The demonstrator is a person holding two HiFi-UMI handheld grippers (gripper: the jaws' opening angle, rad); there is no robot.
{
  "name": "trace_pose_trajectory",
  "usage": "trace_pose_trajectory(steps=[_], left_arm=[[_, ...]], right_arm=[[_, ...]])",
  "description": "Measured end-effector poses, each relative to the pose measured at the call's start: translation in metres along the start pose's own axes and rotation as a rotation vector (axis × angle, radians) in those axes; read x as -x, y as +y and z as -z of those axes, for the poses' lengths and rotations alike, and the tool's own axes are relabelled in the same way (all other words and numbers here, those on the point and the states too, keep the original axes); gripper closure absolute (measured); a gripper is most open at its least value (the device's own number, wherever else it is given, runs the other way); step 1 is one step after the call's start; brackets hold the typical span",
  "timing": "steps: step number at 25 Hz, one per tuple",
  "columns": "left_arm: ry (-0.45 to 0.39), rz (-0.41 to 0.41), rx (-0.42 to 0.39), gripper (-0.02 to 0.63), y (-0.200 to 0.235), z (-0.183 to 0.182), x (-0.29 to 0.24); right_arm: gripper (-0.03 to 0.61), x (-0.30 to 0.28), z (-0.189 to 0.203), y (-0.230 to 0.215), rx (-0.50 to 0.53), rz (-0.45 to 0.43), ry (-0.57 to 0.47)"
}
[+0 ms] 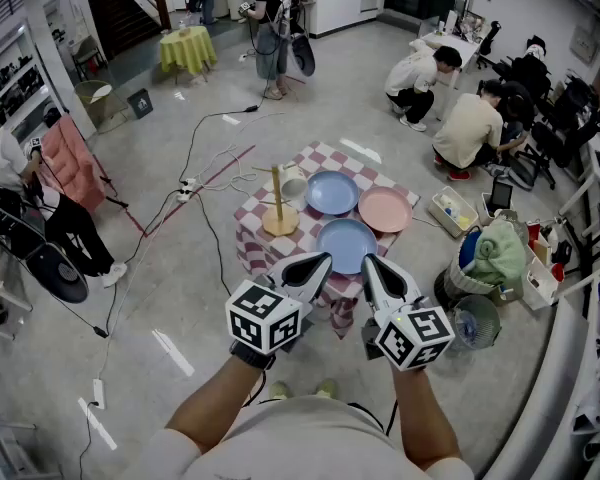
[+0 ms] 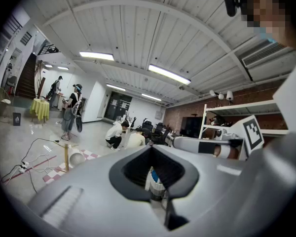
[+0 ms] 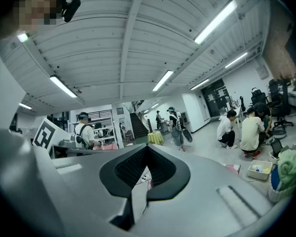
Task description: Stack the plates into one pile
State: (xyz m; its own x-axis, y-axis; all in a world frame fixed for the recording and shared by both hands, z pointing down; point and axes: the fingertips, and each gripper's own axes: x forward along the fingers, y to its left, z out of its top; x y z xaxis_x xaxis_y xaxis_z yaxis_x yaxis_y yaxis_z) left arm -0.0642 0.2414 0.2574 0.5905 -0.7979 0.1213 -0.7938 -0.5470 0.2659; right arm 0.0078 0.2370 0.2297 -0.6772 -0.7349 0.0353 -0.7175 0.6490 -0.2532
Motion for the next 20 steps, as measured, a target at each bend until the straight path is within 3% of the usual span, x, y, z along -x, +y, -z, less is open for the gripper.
trace_pose_trajectory(steps=[10, 20], left_arm=[[0.01, 0.0, -0.003, 0.607, -0.007, 0.002, -0.005], [0.022, -0.032, 0.0, 0.607, 0.0, 0.018, -0.011]], right_arm=[[0.569, 0.004, 0.001, -0.005, -0.002, -0.01, 0.004], [0.569, 0.008, 0.01, -0.02, -0.072, -0.03, -0.003]])
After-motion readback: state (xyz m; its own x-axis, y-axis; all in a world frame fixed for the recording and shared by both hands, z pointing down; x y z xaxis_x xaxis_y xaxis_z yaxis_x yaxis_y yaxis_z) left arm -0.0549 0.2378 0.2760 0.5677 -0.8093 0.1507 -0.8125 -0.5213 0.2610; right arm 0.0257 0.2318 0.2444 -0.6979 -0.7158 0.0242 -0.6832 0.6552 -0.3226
